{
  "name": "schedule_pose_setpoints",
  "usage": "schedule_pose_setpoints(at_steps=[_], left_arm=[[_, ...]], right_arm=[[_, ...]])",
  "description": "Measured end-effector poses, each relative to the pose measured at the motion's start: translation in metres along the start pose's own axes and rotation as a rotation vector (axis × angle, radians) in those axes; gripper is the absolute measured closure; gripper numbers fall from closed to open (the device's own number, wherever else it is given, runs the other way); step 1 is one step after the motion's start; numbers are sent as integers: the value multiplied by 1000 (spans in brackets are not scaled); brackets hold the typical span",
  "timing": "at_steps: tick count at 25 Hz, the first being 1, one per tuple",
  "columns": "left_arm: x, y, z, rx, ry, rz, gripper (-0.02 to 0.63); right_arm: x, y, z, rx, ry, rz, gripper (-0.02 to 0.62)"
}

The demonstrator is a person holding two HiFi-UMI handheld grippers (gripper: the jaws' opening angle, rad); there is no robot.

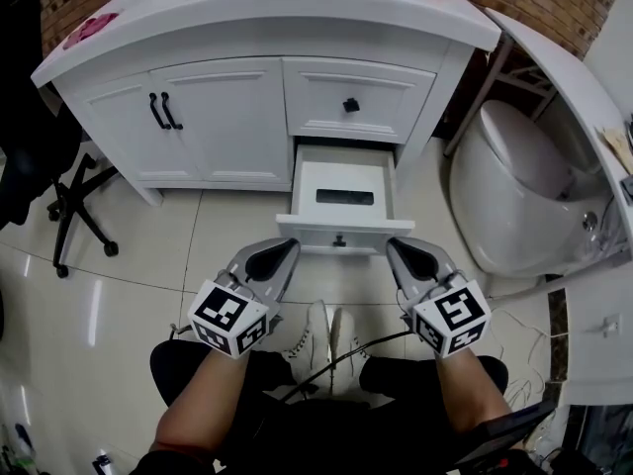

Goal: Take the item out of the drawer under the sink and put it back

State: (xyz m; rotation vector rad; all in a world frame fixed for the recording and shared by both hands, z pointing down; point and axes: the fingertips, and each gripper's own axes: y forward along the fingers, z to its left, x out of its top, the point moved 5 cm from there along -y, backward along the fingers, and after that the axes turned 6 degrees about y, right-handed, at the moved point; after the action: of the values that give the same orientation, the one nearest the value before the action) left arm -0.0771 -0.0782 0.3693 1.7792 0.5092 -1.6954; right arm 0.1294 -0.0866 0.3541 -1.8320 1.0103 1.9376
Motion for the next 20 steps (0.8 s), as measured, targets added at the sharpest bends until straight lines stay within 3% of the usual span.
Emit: schedule_pose_setpoints(at_steps=[11,20], left_arm=[[8,-6,-3,3,26,-5,600],[15,-43,-30,-4,10,-66,600]], right_arm=[[16,-14,1,-23,-9,-38,588],[20,-47,36,-7,2,-84,588]])
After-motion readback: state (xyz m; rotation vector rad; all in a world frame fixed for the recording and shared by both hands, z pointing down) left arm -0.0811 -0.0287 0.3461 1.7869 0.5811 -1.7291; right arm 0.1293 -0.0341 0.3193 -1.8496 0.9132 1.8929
